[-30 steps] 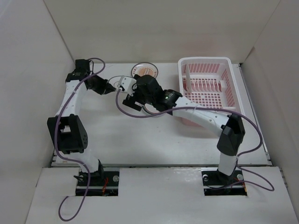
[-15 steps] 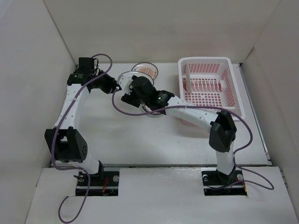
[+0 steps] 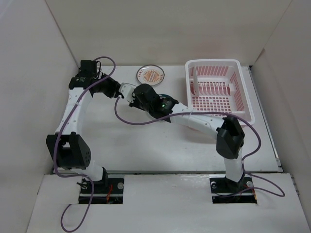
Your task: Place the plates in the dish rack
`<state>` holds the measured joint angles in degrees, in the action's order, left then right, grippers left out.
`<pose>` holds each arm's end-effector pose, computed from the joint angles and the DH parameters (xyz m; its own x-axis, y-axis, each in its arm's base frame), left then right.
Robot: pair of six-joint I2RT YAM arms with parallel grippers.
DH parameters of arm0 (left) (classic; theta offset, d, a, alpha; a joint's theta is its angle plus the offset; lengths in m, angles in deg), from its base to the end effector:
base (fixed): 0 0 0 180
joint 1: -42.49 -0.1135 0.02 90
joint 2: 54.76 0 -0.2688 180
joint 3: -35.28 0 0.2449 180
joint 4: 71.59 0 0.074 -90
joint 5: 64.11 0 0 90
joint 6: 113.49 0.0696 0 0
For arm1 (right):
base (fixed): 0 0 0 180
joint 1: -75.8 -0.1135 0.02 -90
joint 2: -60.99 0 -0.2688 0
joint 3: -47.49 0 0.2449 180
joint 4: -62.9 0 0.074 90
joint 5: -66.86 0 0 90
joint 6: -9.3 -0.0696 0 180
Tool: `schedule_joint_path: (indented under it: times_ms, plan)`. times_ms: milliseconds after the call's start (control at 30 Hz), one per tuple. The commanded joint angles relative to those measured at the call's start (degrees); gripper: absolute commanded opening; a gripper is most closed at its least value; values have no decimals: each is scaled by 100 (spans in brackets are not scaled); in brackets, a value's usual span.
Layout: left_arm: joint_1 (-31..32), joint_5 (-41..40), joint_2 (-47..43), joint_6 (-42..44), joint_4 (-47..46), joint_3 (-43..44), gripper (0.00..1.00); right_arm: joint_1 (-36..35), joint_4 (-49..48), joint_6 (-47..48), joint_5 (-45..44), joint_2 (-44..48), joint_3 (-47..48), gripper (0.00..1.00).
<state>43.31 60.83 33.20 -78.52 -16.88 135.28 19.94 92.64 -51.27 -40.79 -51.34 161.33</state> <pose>0.3457 -0.0448 0.3444 -0.7431 -0.6612 -0.1033 -0.3073 0.4743 -0.8250 0.2928 0.3942 0.3022 0.0827 -0.7124 -0.6969 -0.6868 0.4660 -0.5578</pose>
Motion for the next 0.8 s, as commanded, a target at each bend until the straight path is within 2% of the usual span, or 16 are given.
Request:
schedule_joint_path:
  times_ms: [0, 67, 100, 167, 200, 233, 300, 333, 433, 567, 700, 767]
  plan:
    - [-152, 205, -306, 97, -545, 14, 0, 154, -448, -455, -292, 299, 27, 0]
    - [-266, 364, -245, 149, -722, 14, 0, 154, -509, -517, -292, 430, -33, 0]
    - [-267, 539, -245, 150, -853, -56, 8, 154, -509, -517, -292, 493, -112, 0]
    - [-345, 540, -314, 150, -1275, -109, 34, 154, -649, -570, -292, 616, -218, 0]
    - [-398, 479, -315, 150, -1433, -162, 59, 154, -650, -622, -292, 738, -219, 0]
    - [-398, 366, -411, 202, -1608, -162, 70, 154, -650, -710, -292, 809, -219, 0]
    - [-469, 85, -499, 334, -1688, -162, 85, 294, -650, -972, -292, 1097, -219, 0]
    - [-530, -213, -552, 543, -1689, -162, 98, 355, -650, -1079, -292, 1230, -288, 0]
    - [-582, -548, -552, 878, -1620, -232, 100, 742, -703, -1561, -134, 1861, -429, 0]
    - [-583, -1006, -552, 1309, -1619, -609, 100, 1663, -755, -2335, 331, 2768, -693, 0]
    - [-583, -1147, -552, 1503, -1837, -1172, 100, 3085, -808, -2785, 1191, 3174, -807, 0]
    - [-583, -1147, -552, 1503, -1926, -1445, 100, 3492, -808, -2838, 1421, 3253, -886, 0]
